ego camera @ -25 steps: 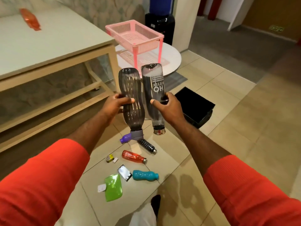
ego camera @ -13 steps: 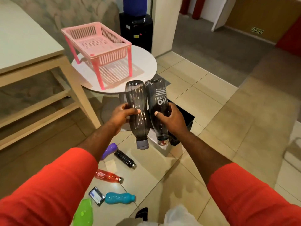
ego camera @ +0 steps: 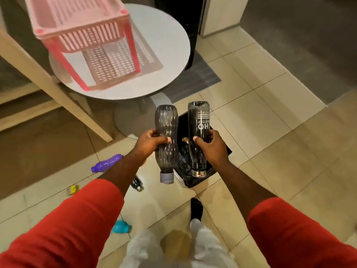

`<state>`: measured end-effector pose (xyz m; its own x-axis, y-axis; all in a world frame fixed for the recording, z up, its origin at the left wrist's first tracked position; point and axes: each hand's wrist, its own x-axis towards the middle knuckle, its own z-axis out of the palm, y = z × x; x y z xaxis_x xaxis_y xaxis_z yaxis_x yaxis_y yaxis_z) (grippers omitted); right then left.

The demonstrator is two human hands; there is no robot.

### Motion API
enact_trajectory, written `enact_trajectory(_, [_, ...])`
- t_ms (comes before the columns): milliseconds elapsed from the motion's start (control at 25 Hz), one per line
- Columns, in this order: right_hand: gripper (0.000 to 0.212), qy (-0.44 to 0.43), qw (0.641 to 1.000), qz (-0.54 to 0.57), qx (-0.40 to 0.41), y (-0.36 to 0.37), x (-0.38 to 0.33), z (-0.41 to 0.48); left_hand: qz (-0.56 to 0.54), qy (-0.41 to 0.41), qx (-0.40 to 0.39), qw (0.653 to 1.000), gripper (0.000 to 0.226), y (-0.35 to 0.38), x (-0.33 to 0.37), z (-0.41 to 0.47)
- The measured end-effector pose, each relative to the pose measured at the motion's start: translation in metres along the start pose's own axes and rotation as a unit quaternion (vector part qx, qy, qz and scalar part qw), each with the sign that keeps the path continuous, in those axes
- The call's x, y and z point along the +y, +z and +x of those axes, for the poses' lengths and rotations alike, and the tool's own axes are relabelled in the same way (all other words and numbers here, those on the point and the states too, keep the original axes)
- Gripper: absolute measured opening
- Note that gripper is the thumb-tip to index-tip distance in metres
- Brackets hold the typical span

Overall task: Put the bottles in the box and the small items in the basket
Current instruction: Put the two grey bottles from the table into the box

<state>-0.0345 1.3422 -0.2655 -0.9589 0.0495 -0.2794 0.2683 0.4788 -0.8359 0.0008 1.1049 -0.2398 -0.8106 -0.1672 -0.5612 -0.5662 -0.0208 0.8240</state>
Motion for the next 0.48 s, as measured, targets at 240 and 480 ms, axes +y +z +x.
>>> enact_trajectory(240, [0.051, 0.067, 0.996, -0.021, -0.060, 0.023, 0.096, 0.132, 0.031, -0.053, 0.079, 0.995, 0.055, 0.093, -0.041, 0.142])
enact_trajectory(480, [0.059, 0.116, 0.988, -0.081, -0.057, 0.109, 0.228, 0.256, 0.173, -0.083, 0.157, 0.969, 0.080, 0.145, -0.156, 0.305])
